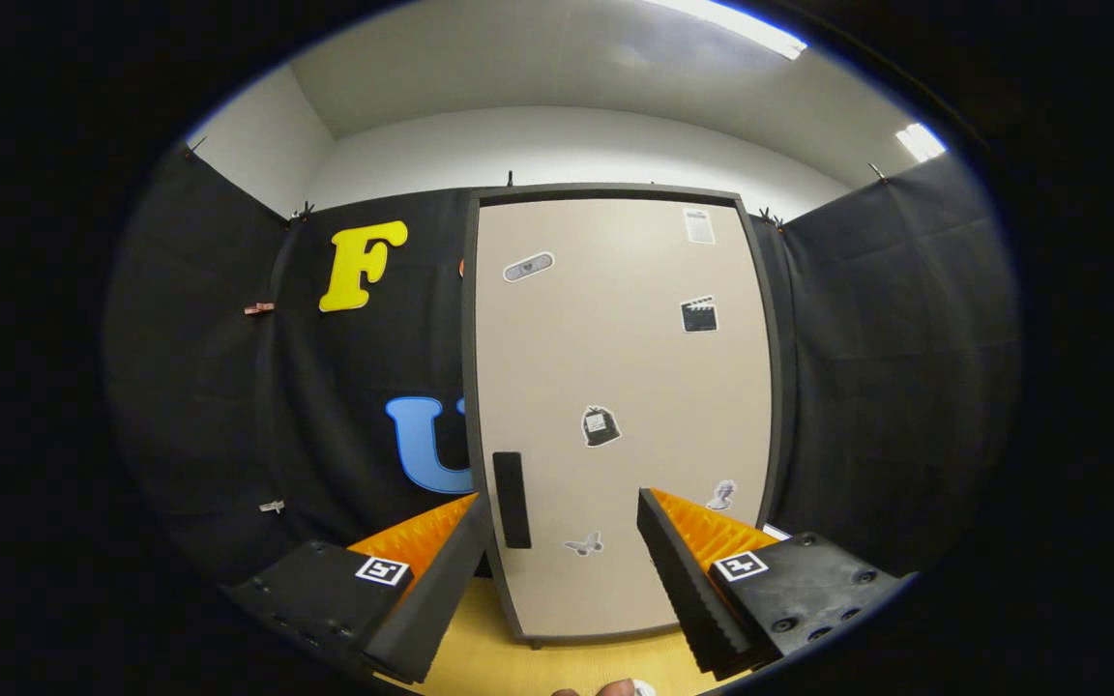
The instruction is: Open the shoe cabinet door, grab the shoes and put them into the shoe cabinet, then close the shoe cabinet door.
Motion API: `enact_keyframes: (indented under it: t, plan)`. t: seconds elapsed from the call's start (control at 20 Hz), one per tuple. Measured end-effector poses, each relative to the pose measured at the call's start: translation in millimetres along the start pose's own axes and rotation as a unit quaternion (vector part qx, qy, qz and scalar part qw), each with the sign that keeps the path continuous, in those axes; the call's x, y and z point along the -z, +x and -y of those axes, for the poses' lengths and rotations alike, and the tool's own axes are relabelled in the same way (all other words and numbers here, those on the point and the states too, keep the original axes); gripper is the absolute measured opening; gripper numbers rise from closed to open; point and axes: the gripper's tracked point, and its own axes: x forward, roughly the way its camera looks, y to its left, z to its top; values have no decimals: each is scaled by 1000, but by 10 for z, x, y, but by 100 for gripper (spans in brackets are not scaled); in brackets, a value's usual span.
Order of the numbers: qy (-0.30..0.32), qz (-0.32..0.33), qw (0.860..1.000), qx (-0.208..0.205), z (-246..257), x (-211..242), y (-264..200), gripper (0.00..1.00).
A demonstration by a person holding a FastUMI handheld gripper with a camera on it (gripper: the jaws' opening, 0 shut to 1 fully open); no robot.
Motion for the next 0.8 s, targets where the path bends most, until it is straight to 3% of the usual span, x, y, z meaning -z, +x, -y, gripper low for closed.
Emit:
enact_keyframes:
  t: [0.15, 0.4, 0.8]
  plan:
    - [-11, 14, 1000, 0, -224, 9, 223, 98]
    - [0, -26, 1000, 9, -502, 405, 705, 97]
    - [21, -62, 997, 36, -393, 921, 1430, 94]
